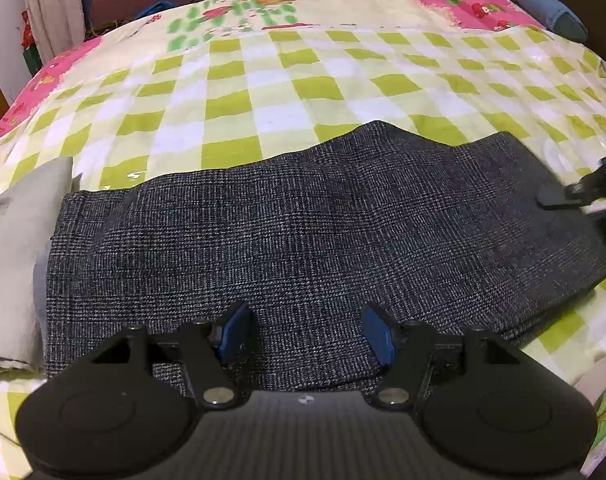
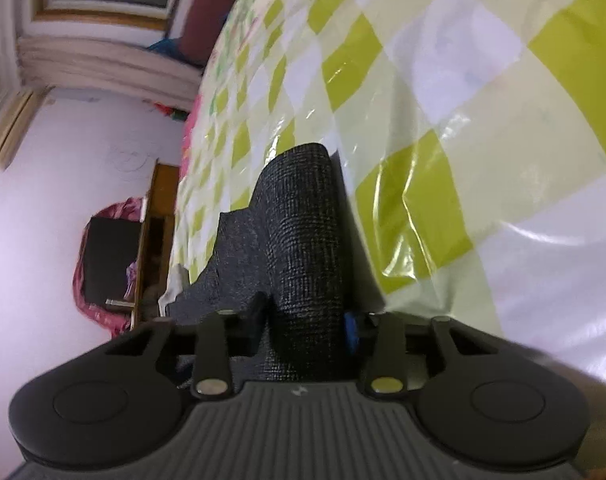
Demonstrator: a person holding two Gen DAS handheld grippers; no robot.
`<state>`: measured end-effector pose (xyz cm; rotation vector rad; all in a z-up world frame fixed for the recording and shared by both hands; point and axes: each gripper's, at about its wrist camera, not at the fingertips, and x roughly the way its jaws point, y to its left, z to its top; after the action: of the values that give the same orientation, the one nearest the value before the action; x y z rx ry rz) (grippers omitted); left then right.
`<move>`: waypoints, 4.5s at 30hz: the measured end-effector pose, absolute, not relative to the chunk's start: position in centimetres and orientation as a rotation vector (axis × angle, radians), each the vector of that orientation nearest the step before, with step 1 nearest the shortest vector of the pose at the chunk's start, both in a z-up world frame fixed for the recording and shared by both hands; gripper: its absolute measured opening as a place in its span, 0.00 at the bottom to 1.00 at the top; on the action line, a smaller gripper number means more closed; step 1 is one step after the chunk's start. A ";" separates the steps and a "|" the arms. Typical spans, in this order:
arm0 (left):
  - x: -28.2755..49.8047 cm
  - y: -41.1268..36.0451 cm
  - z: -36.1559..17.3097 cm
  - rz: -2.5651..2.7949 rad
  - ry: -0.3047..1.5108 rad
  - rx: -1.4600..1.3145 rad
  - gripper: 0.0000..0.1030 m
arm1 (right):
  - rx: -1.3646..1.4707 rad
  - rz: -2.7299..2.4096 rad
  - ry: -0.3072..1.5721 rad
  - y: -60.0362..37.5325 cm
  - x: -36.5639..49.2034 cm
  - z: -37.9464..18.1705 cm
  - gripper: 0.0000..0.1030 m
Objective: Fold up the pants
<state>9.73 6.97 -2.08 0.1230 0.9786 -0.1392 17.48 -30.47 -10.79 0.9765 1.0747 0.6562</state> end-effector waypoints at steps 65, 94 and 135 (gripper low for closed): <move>5.1 9.2 -1.5 -0.015 0.748 0.127 0.76 | 0.233 0.532 1.055 -5.3 17.6 2.1 0.13; -0.1 15.1 0.4 -0.043 0.689 -0.197 0.78 | 0.375 0.589 1.118 2.4 19.8 0.9 0.50; 9.3 14.4 -2.6 0.161 0.817 0.015 0.92 | 0.087 0.583 0.964 -5.8 17.3 -3.7 0.50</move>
<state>9.25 14.38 -2.56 0.0152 0.8169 0.1607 17.25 -5.82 -3.71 0.0866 0.9637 0.5833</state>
